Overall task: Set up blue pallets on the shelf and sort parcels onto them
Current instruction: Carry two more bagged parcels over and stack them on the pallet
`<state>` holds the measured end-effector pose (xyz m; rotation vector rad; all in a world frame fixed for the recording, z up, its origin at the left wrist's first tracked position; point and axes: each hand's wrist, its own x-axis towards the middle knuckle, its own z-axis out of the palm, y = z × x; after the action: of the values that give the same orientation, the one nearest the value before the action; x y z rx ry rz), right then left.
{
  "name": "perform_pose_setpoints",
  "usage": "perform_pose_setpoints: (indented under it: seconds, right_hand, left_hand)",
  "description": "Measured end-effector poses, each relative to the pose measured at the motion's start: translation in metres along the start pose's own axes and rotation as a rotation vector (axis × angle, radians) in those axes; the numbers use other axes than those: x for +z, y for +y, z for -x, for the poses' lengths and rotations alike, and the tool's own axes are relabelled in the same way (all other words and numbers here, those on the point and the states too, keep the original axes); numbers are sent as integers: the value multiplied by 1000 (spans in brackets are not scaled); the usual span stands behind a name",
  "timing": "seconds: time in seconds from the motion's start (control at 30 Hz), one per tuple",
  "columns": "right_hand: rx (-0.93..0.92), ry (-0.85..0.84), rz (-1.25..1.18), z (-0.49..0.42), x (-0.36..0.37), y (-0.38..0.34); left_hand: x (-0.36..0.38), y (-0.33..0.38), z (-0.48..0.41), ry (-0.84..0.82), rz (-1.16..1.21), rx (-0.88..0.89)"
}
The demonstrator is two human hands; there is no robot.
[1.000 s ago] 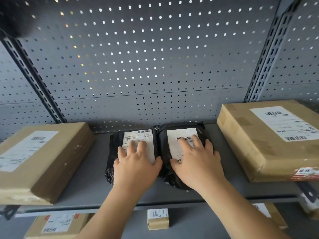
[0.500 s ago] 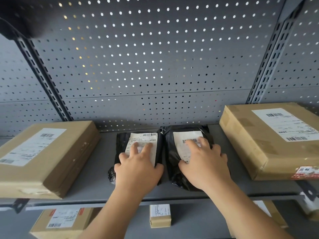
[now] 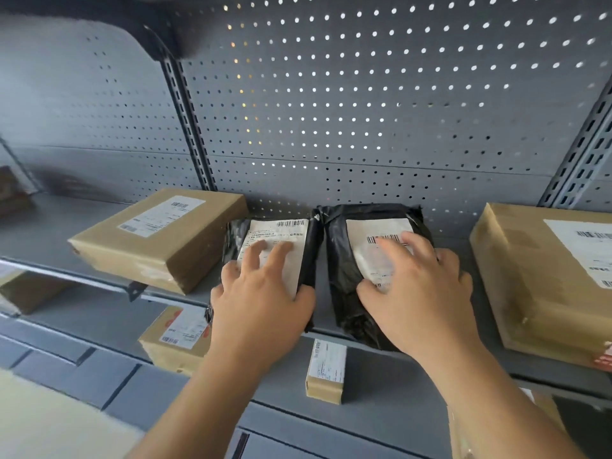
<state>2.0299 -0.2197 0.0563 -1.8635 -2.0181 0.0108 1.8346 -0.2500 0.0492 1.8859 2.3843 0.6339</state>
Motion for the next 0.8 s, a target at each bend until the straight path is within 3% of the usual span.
perform_pose_setpoints:
  seconds: [0.4,0.8]
  right_hand:
    - [-330,-25,-252,25,-13,-109]
    - [-559,-72,-327,66,21,-317]
  left_hand:
    - [-81,-82,70,225,-51,-260]
    - [-157,-264,117,369,-56,-556]
